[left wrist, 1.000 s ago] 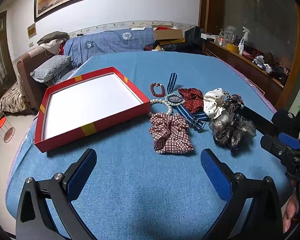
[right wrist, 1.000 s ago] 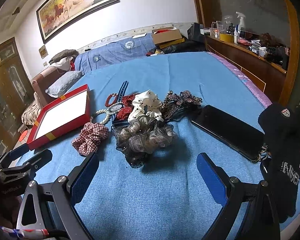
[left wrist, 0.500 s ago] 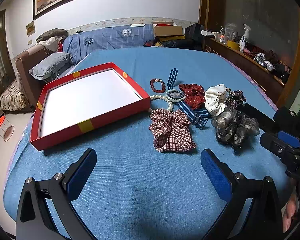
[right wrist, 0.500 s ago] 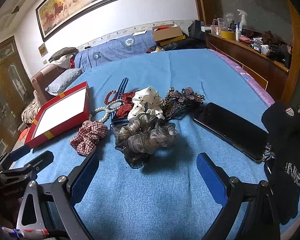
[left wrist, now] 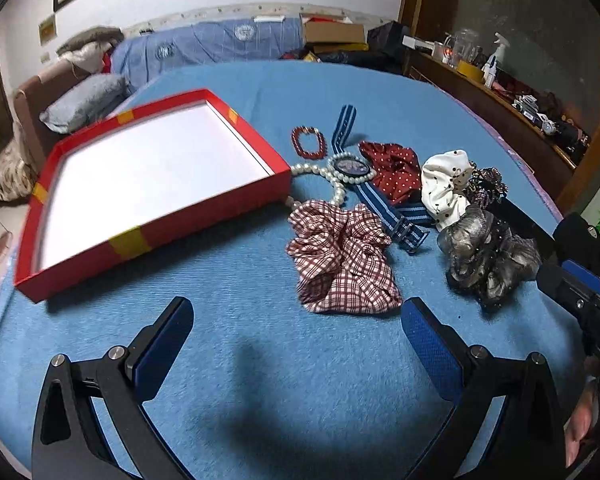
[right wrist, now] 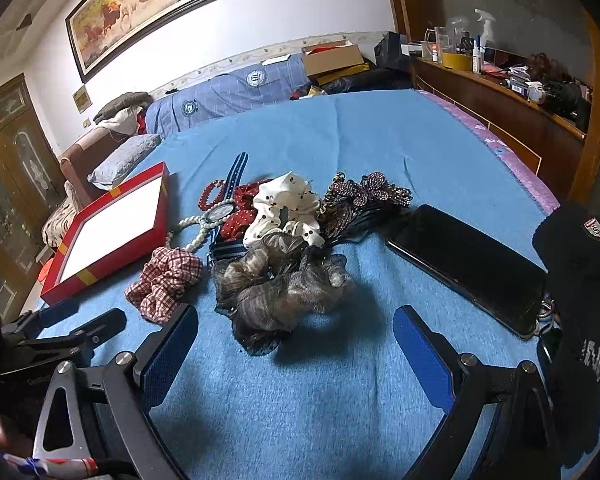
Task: Organize jewelry
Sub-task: 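Move both grippers toward the pile of scrunchies beside the red box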
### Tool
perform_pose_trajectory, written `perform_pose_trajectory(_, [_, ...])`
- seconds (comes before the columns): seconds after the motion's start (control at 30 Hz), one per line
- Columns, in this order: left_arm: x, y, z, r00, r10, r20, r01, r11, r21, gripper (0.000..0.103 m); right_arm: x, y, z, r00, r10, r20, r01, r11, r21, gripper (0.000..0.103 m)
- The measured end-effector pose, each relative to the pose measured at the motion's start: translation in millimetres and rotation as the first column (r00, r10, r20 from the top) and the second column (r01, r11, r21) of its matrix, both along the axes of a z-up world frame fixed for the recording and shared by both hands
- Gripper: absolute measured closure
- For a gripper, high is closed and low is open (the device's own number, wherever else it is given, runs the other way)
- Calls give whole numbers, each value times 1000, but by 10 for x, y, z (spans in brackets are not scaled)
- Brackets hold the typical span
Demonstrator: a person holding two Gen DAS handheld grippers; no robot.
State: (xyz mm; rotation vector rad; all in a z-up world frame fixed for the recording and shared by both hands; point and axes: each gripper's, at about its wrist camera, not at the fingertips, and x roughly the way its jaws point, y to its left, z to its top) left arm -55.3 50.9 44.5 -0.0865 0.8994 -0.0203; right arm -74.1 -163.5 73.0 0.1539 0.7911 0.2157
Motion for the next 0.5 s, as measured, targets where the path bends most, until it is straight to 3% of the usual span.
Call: perform_pose_trajectory(0.5, [397, -216, -175, 998, -39, -58, 41, 998, 40, 0, 274, 112, -171, 997, 50, -59, -52, 998, -28, 3])
